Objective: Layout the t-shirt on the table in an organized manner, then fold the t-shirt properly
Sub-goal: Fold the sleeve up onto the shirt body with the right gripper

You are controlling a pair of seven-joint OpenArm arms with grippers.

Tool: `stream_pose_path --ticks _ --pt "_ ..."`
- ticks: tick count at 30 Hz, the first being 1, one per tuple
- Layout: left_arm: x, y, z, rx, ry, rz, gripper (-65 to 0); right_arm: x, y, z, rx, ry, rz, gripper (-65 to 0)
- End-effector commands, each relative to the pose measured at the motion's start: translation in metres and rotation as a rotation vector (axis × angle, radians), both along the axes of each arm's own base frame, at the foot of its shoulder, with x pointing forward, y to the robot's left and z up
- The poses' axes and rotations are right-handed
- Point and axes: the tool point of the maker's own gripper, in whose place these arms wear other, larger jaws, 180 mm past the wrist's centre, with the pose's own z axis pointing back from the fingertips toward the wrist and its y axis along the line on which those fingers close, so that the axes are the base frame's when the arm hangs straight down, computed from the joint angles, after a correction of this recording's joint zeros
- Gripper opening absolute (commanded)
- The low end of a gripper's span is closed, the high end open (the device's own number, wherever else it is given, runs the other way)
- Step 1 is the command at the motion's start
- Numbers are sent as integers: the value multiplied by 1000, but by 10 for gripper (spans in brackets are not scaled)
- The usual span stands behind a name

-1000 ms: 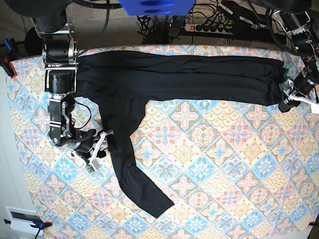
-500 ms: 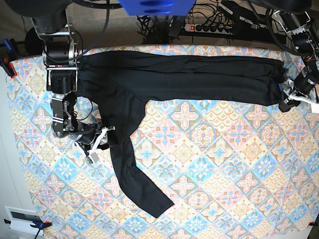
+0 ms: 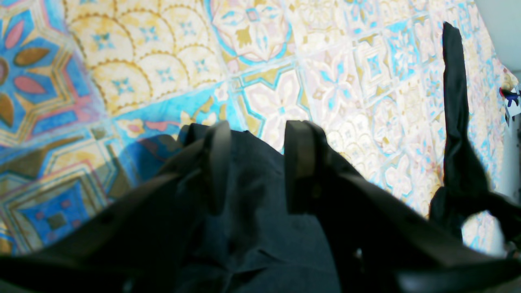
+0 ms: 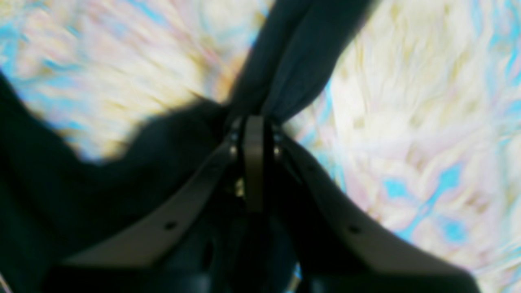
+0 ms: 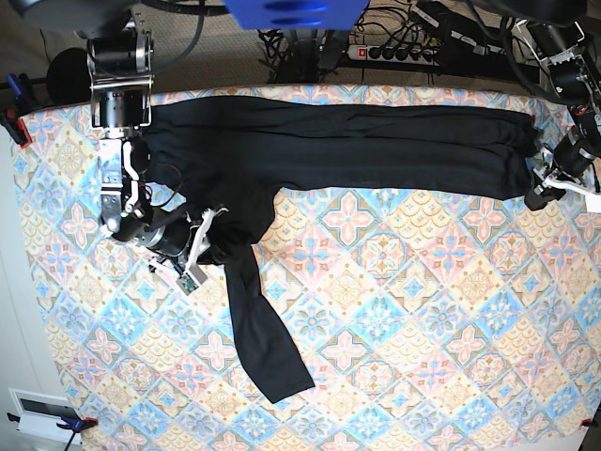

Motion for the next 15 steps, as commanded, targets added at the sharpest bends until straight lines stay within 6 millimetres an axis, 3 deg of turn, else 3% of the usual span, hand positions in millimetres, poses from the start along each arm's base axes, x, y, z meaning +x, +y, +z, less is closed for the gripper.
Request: stream_pose_path --ticks 1,3,9,15 --pt "8 3 13 10 -46 1 -433 4 8 30 43 -81 28 -650" --pt "8 1 12 6 -46 1 -433 -14 22 41 86 -94 65 -650" --pt "6 4 8 37 -22 0 -433 -89 64 50 164 -87 188 -650" --pt "16 -22 -1 34 2 -85 -433 -147 115 53 196 -57 374 -650"
